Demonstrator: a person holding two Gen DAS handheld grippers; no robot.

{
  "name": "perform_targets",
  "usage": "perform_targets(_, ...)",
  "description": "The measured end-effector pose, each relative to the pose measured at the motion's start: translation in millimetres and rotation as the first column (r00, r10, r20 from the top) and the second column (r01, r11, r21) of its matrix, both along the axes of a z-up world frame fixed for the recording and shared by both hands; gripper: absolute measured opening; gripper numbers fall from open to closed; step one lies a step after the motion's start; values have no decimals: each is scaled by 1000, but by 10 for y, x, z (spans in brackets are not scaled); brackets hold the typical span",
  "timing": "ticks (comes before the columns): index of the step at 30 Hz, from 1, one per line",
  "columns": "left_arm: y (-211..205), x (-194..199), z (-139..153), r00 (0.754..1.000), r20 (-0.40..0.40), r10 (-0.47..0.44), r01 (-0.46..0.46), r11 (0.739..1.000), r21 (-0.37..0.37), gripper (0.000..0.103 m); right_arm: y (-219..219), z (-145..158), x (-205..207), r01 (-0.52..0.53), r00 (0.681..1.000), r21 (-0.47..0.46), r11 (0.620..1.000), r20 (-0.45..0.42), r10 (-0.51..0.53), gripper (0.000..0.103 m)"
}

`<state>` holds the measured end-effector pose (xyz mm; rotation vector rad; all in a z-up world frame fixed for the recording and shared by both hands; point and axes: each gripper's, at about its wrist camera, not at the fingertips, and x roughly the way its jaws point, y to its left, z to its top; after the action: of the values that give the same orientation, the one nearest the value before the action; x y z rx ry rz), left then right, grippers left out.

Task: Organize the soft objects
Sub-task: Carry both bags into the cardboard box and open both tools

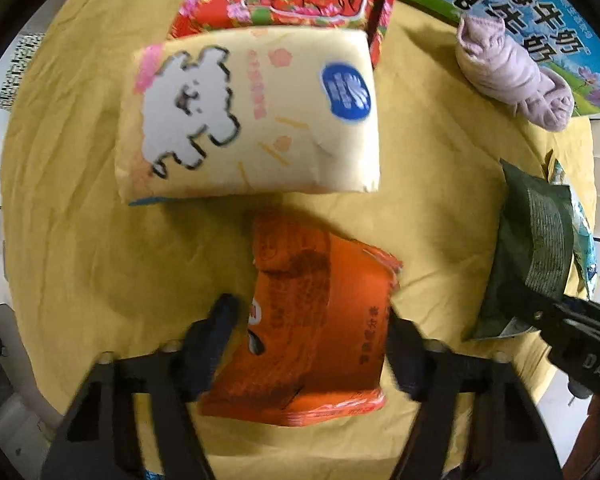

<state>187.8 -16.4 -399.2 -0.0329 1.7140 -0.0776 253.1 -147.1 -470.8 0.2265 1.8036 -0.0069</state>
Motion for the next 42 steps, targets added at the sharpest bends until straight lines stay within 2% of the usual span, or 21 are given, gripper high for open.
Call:
perform_targets(4,47,20,144,1000,2,24,-24,1000,-19,44,77,-20,-63,19,1000,-7,1000,25,-19,36)
perform_targets(10,106,-136,460,998,55,31,-30,999,-18,42,41,292,-192,24,998,-10,1000,62,-23,32)
perform_targets(16,38,-229,979,990,143,-3,8,999,-34,42,59,748,-407,25,991,-21,999,129,-22,31)
perform_targets(22,7,-262,1630,971,233,-52,68,996,-62,42,-18,1430,-699,53,977,4,999,208,-53,31)
perform_targets(25,-100,-40,1782,958,277,-68,92,993,-77,42,-259,1688,-671,67,965,28,997,254,-72,31)
perform_targets(27,-161,171,1773,951,300,-72,102,991,-86,42,-377,1896,-681,71,957,45,997,279,-80,31)
perform_targets(33,-399,908,1859,933,353,-72,127,983,-135,42,-520,2316,-251,43,927,86,995,367,-72,31)
perform_targets(38,-574,1605,1875,935,352,-45,109,980,-164,42,-648,2331,500,19,912,65,998,408,-43,31)
perform_targets(42,-720,2282,1617,947,321,-25,86,980,-179,42,-856,2193,1178,8,908,38,999,418,-23,31)
